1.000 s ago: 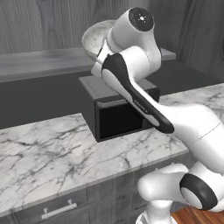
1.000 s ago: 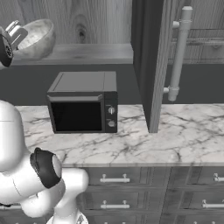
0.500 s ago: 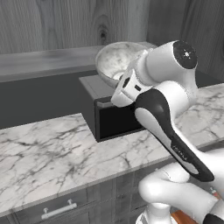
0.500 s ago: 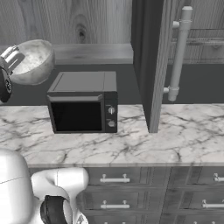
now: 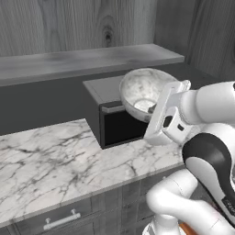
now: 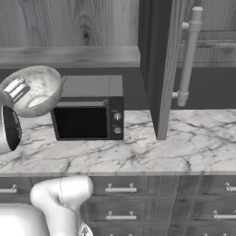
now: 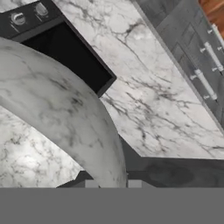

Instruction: Move the bowls from the cabinet to the plates on the dining table.

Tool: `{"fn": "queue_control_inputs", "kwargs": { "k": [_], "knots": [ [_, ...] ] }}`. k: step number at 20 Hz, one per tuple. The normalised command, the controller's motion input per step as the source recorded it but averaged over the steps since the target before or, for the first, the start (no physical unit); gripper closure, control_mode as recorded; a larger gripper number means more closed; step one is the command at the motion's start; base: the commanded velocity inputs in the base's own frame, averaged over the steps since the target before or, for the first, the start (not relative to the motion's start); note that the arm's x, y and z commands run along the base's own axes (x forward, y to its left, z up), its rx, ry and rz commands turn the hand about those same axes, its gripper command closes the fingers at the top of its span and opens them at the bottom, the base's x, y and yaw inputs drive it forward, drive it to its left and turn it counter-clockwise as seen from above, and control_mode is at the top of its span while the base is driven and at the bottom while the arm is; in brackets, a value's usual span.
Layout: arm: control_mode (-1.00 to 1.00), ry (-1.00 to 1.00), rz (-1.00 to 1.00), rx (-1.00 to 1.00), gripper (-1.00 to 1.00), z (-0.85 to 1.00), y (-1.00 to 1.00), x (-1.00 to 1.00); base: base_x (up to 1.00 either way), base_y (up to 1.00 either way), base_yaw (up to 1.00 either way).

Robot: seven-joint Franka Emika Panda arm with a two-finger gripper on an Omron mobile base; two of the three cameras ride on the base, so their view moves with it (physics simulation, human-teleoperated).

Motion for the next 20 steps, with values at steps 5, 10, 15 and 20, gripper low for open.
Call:
{"fn": "queue_control_inputs", "kwargs": {
  "k": [5,10,15,20],
  "knots": [
    [-1.00,0.00,0.08,0.00,1.00,-0.39,-0.45,-0.33,0.00,0.00,0.00],
    [-1.00,0.00,0.07,0.00,1.00,-0.55,-0.44,-0.05,0.00,0.00,0.00],
    [-1.00,0.00,0.05,-0.02,1.00,-0.39,-0.37,0.08,0.00,0.00,0.00],
    [-1.00,0.00,0.04,-0.01,1.00,-0.39,-0.25,0.12,0.00,0.00,0.00]
  ]
}}
